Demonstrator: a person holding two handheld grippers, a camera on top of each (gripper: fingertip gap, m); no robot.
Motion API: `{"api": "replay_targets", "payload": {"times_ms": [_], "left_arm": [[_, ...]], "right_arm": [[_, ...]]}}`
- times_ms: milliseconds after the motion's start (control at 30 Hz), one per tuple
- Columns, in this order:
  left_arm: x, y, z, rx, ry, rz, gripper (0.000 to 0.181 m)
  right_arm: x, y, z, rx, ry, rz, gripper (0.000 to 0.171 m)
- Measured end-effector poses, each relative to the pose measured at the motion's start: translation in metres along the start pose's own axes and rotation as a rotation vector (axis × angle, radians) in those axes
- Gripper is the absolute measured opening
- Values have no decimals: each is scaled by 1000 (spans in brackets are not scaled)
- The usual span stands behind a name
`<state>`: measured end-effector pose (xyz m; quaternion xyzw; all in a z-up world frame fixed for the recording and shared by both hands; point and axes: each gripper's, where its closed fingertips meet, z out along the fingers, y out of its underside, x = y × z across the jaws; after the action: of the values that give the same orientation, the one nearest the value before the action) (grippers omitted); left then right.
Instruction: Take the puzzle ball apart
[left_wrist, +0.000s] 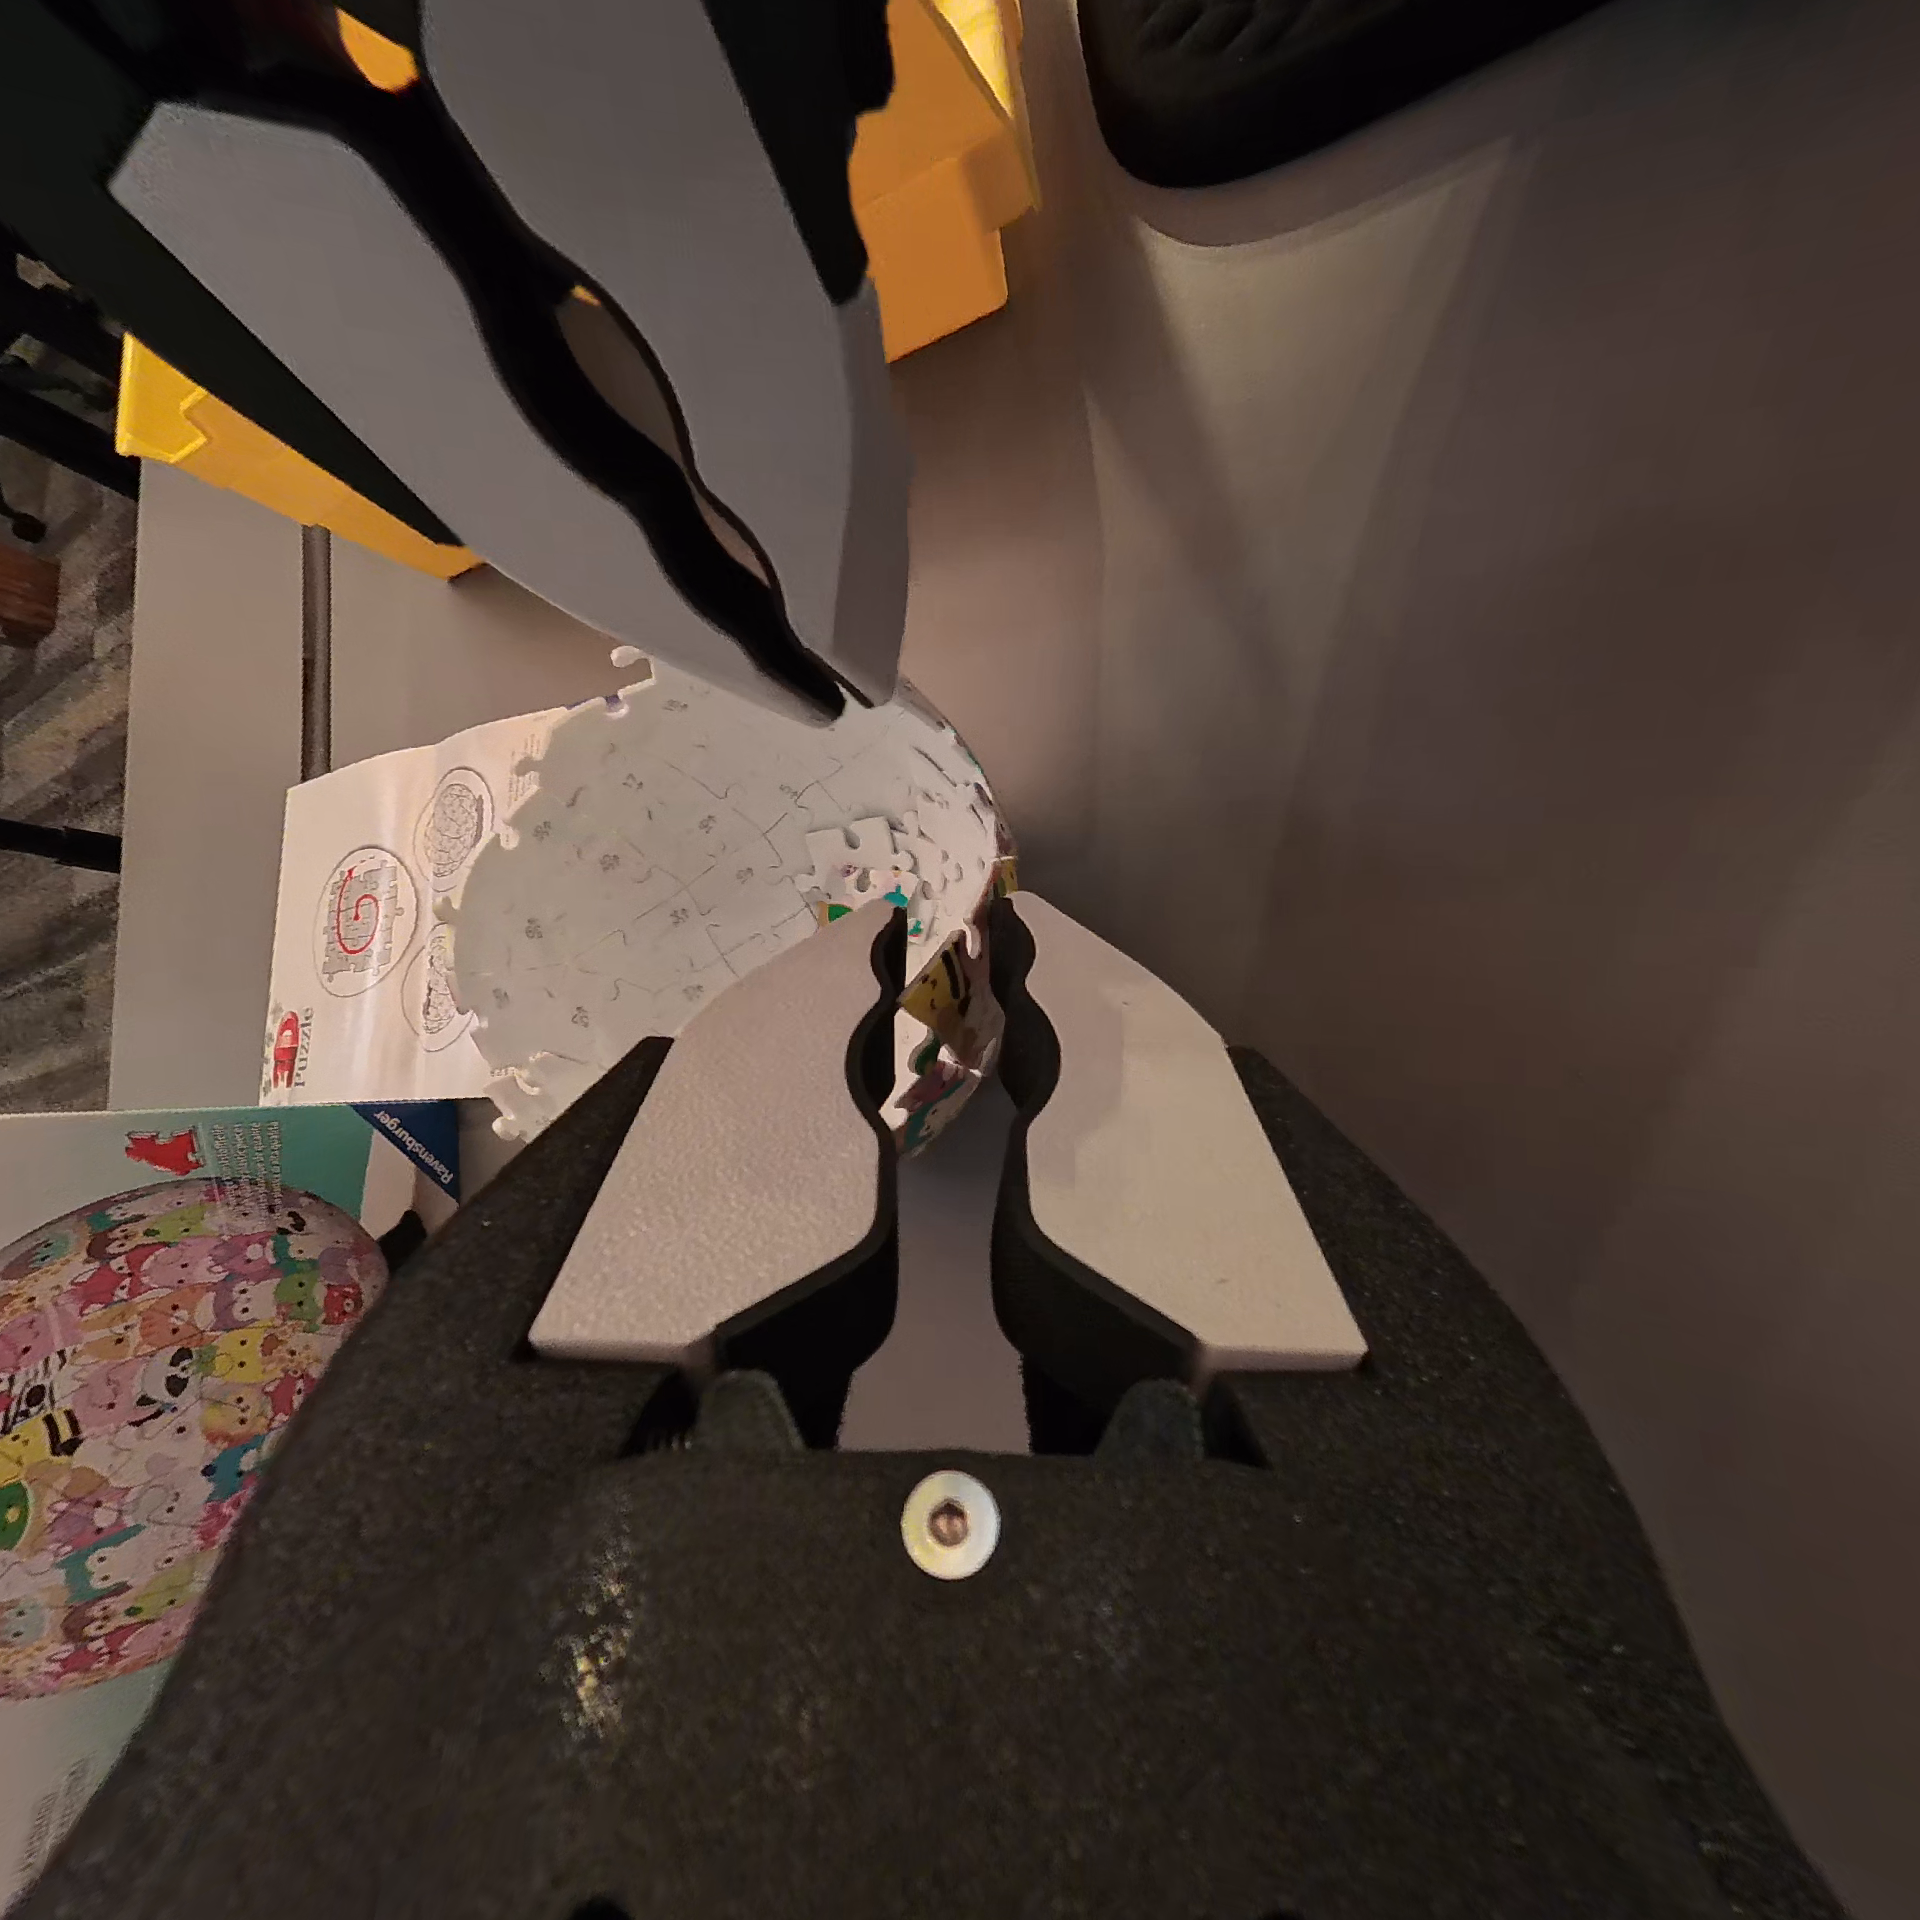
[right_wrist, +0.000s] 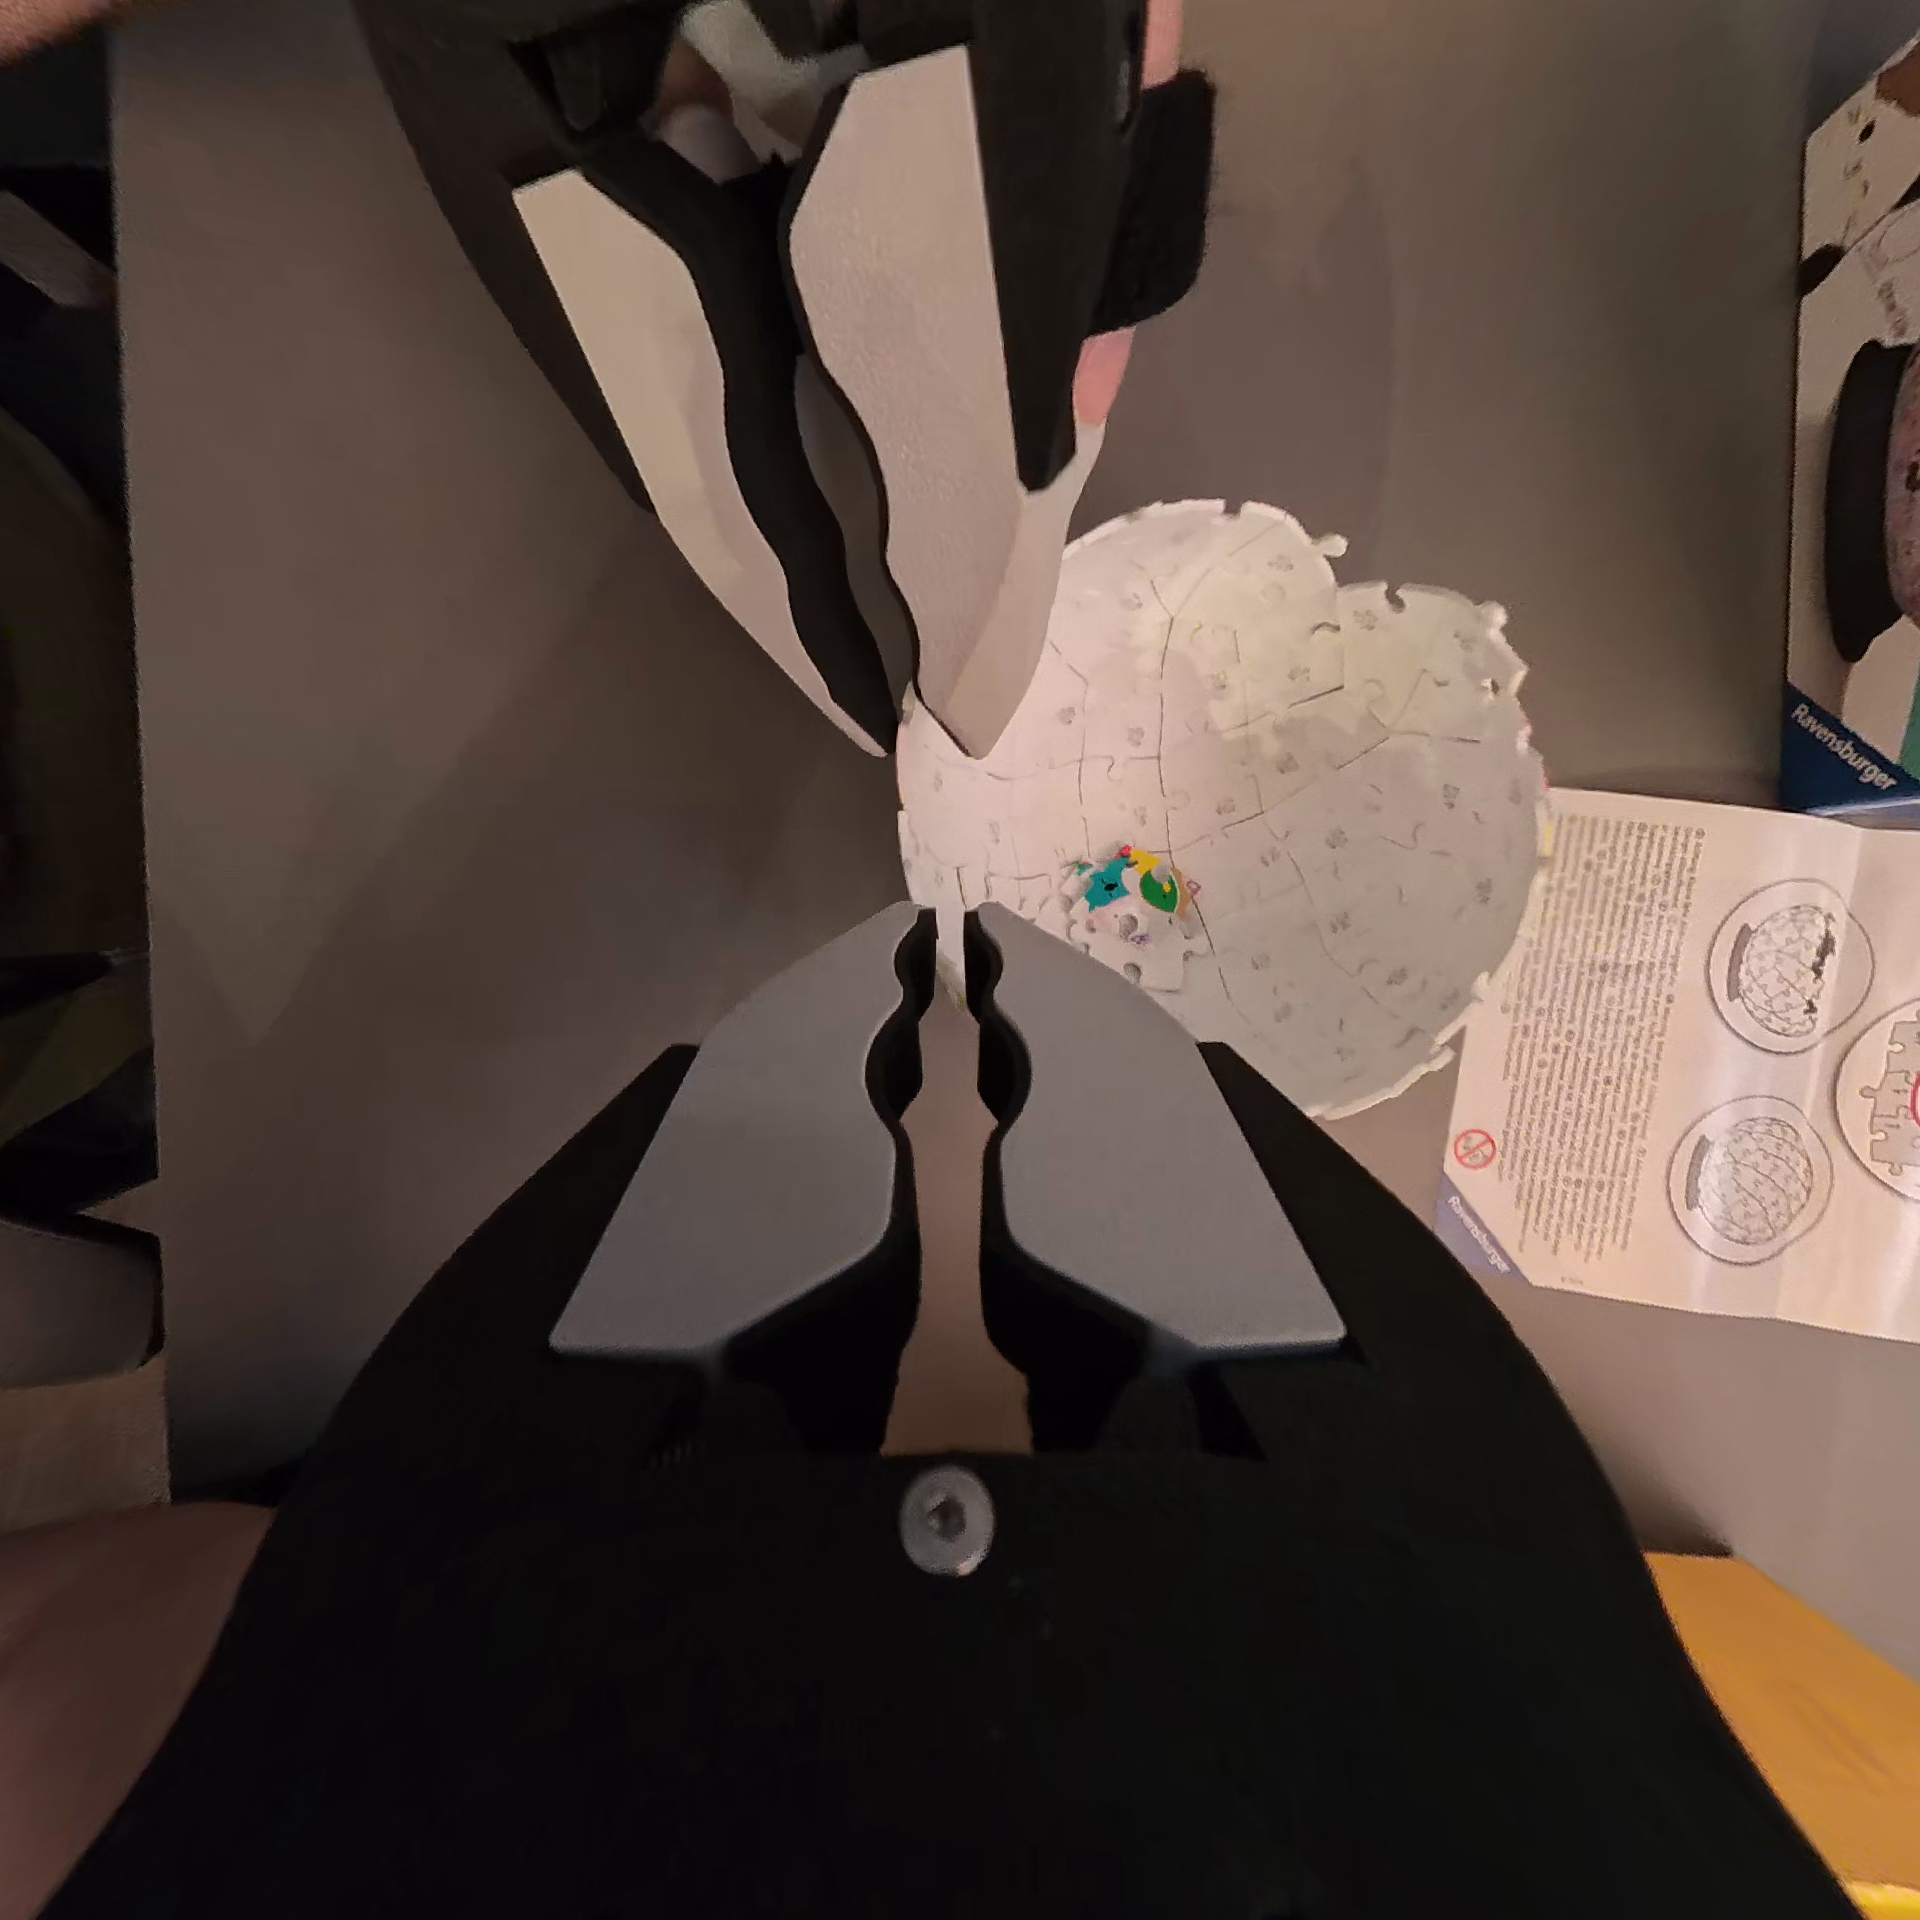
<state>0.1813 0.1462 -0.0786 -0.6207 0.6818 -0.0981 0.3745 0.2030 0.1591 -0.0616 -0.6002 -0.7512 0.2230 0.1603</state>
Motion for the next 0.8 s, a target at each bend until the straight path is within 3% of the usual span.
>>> {"api": "replay_targets", "payload": {"times_ms": [300, 800], "left_arm": [[1, 5, -7, 50, -24, 17, 16], [0, 3, -8, 73, -33, 13, 17]], "right_arm": [[1, -23, 7, 109, 3, 14, 6], [17, -25, 14, 4, 156, 192, 6]]}}
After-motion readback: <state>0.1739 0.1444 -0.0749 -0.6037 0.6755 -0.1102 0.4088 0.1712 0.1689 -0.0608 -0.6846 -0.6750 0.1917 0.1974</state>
